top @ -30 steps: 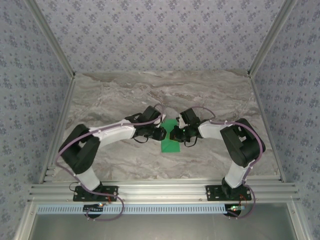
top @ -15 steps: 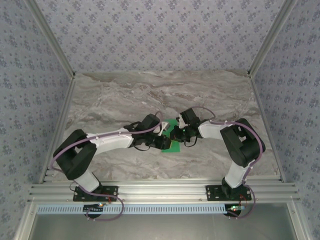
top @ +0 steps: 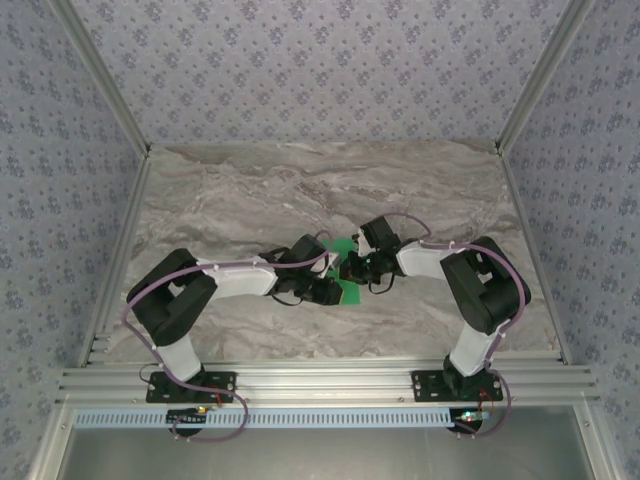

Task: Fold a paper plane with a square sheet of paper (fold left side to right side)
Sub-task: Fold the triangle a second time at the center of the table.

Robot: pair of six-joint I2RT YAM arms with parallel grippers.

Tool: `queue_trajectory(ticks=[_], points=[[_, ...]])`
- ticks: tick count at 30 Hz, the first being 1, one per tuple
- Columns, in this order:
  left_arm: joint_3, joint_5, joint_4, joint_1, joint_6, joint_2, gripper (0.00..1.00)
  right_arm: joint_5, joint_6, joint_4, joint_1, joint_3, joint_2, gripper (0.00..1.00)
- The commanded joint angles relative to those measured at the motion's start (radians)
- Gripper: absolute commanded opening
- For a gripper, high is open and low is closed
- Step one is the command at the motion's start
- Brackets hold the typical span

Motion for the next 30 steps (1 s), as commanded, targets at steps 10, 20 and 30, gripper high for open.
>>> queue_trajectory(ticks=[10,20,30], points=[[-0.027,-0.011,0.025,-0.006,-0.017,0.022,0.23,0.045,-0.023,-0.102,-0.001,0.003,0.045,0.10],[-0.059,-0.015,0.042,-0.006,-0.035,0.015,0.22,0.043,-0.024,-0.107,-0.001,0.007,0.049,0.10],[-0.139,-0.041,0.045,-0.007,-0.068,-0.050,0.17,0.045,-0.023,-0.111,-0.001,0.008,0.049,0.10]])
